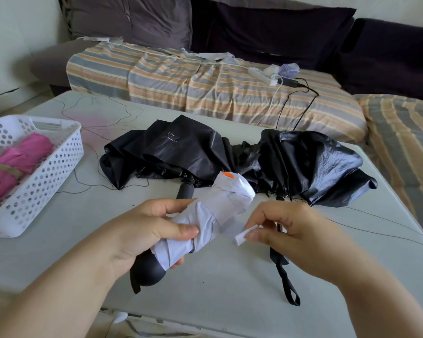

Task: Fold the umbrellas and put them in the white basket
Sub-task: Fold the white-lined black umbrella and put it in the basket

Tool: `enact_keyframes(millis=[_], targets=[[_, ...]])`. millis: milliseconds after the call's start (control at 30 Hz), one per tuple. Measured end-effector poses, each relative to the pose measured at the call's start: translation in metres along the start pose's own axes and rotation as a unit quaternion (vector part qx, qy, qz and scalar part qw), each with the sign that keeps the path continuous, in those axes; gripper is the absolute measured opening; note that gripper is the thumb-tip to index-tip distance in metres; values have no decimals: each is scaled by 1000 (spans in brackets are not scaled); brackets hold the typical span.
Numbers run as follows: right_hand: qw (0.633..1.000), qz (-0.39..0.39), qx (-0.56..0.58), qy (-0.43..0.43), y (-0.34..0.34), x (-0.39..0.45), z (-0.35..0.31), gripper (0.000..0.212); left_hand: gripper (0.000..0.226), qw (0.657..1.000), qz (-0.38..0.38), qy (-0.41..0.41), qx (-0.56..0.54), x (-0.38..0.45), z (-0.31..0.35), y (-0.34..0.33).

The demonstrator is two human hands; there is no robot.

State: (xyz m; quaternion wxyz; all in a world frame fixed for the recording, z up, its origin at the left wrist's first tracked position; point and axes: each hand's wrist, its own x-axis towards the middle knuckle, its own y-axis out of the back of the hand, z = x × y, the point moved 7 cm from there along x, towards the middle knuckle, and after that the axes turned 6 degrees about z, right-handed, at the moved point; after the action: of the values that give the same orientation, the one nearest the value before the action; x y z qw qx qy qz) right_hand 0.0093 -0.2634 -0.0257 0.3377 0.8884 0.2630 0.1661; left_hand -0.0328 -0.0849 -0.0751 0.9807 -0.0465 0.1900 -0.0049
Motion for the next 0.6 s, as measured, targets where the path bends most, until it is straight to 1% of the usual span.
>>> enact_keyframes(millis=[100,200,233,333,433,600], targets=[[999,41,-3,28,0,2,-8,7,49,1000,-8,-4,19,0,0,-1],[993,61,-50,86,-3,6,-14,11,49,1000,-4,-4,28,1,-2,-4],[992,68,-59,94,-3,7,-15,13,48,1000,-1,-4,29,1,-2,-5],[988,96,-77,98,-1,11,-16,17,47,999,-4,-9,30,2,-1,-6],[985,116,-86,99,0,13,-12,20,52,999,-21,-13,30,0,-1,-9],[984,123,-87,91,-1,14,-11,21,50,999,-20,-18,28,-1,-1,-13]])
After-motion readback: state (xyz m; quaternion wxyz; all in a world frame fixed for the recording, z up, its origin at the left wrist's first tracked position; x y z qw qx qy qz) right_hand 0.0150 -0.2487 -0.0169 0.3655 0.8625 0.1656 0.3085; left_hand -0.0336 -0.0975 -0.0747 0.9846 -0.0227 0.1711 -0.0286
